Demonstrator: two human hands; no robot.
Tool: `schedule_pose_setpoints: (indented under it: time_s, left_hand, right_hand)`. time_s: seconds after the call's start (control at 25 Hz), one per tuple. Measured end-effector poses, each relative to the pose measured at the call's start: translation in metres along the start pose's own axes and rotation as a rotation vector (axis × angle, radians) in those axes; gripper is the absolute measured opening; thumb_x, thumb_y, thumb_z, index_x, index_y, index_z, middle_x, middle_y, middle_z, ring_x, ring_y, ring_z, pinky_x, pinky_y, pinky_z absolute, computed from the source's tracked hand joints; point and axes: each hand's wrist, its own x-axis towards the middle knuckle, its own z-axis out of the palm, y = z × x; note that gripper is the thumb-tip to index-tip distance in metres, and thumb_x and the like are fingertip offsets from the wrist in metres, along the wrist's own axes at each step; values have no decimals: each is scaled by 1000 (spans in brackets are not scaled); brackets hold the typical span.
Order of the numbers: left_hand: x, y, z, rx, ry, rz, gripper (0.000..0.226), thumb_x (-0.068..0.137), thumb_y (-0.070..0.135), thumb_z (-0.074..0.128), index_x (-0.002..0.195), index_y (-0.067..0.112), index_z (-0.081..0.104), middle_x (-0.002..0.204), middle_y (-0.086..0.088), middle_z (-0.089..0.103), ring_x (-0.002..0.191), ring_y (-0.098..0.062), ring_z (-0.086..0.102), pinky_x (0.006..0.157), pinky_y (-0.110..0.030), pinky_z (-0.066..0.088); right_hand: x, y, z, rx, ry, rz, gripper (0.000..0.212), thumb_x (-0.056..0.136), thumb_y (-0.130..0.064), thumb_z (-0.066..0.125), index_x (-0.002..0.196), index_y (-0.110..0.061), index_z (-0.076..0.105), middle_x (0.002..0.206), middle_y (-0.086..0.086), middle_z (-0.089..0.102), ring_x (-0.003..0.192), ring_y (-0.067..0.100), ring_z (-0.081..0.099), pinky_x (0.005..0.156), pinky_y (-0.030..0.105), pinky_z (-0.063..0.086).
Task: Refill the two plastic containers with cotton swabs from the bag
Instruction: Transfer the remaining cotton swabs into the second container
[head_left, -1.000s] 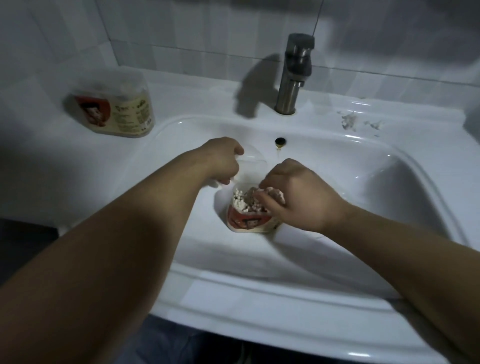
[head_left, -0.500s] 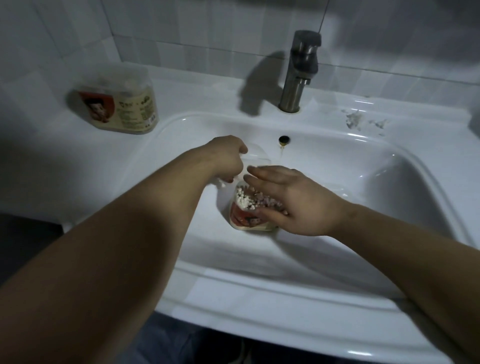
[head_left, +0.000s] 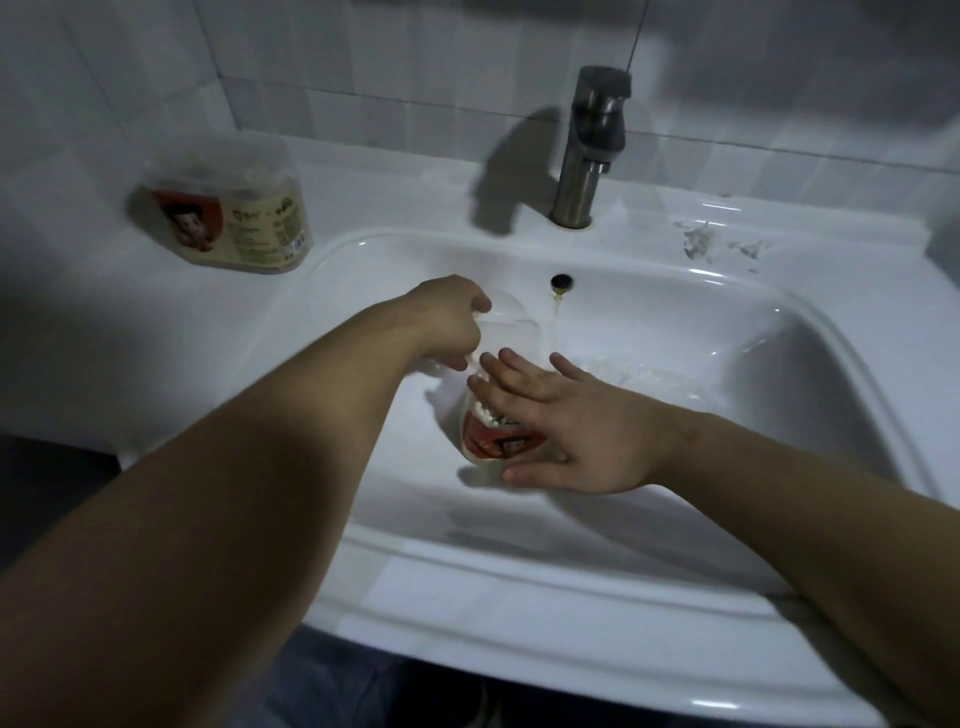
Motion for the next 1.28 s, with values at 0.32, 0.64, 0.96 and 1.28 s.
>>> schedule_pose_setpoints:
  time_s: [0.32,0.64,0.96,1.28]
  left_hand:
    - [2,-2,2,-100,-3,-12,74,82,-10,72,147,20,51,143,-8,57,117,-27,64,95,-42,59]
    - [-7,4,-2,-248,7,-41,65,90,-9,59,147,21,48,147,-7,48,91,-22,69,82,-45,64]
    - [-27,24,-16,-516,-75,-48,27,98,40,64,110,17,71,116,-4,67,103,-20,66,80,-44,64]
    - [-31,15,-15,-143,-273,-64,46,85,15,80,125,31,64,126,-2,61,111,-17,60,85,-43,63]
  right_hand:
    - [-5,6,-5,39,-47,206,113,84,-83,34,156,-19,-24,163,-2,-31,150,12,-27,124,52,-8]
    - [-5,27,-12,408,403,363,77,95,-65,43,157,-20,29,161,6,32,146,24,35,118,38,32]
    - [-22,43,-26,984,356,680,71,98,-72,22,131,-21,60,99,4,75,83,23,75,85,44,59]
    - [-28,42,-28,980,169,628,31,94,-37,68,98,-7,75,87,4,79,85,23,77,82,43,61]
